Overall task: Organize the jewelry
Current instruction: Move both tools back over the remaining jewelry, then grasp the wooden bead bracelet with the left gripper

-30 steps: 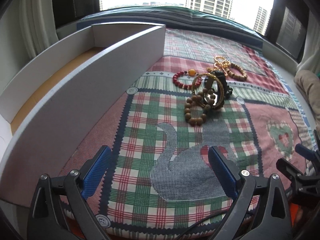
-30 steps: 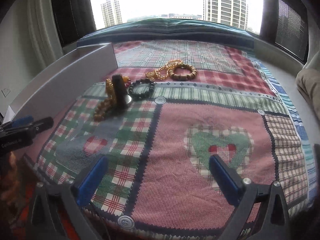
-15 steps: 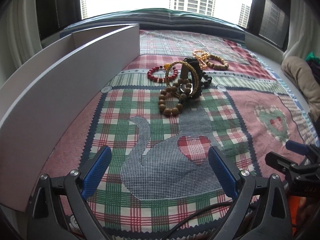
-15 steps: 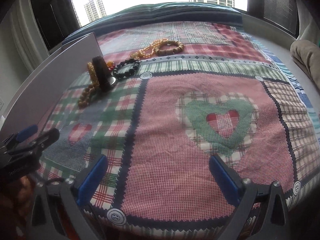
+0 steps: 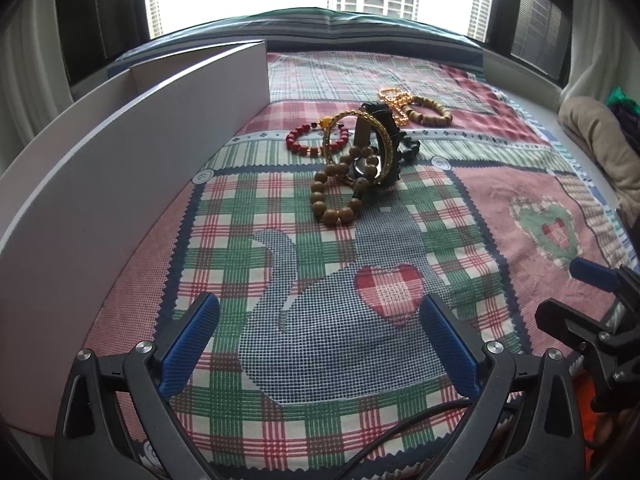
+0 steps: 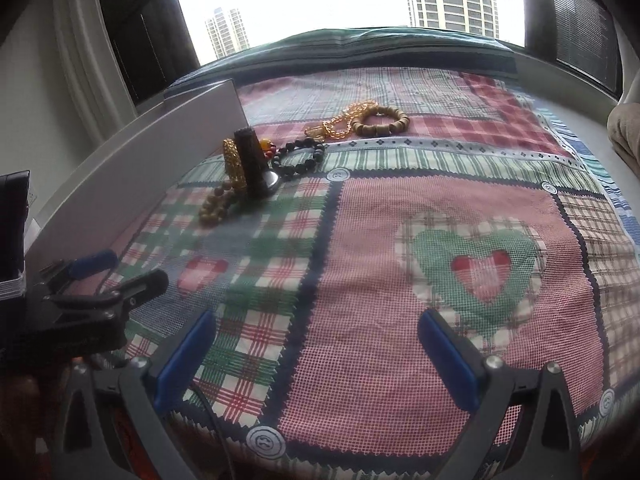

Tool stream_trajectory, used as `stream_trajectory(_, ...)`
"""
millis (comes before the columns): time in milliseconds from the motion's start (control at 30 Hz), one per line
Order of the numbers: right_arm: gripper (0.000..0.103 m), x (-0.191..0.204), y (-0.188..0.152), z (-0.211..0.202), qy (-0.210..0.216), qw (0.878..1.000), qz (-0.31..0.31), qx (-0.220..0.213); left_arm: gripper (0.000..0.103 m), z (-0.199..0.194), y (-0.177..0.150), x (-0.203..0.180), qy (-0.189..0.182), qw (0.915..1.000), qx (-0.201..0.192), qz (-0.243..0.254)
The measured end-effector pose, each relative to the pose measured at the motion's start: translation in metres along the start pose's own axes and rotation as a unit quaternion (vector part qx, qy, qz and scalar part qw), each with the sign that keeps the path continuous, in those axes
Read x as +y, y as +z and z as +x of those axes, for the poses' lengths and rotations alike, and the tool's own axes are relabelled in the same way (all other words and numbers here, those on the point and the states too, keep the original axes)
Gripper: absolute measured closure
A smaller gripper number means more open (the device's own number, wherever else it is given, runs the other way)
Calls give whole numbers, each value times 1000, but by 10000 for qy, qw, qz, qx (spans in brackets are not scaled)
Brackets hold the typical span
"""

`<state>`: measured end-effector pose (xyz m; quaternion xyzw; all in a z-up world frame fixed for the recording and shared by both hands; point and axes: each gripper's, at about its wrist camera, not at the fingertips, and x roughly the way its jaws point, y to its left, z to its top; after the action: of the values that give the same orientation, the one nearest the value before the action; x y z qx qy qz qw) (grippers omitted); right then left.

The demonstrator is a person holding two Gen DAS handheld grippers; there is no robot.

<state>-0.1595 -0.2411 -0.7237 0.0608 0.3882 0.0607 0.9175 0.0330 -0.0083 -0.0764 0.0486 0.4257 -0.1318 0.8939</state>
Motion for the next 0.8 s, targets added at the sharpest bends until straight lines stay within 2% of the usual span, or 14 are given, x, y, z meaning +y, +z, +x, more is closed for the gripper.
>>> stream_trajectory(167,0,-4,-3,2,74,9998,112,115,3,4,17,5,-474,9988,-46,93)
stream_trajectory(267,0,-6,-4,0,78,9998,138,126,3,10,27,8,-562,9983,-25,179)
stream_trajectory(500,0,-5,-8,2,186,9992,188,300,4,36,49,8,-459,9973,-41,569)
stream_trajectory(600,0,-3,-10,1,199,9992,151,313,8,48,58,4,-370,9966,-96,725)
stream_trajectory(800,0,1,-12,0,221,9991,128,338,24,79,68,13,-169,9996,55,211)
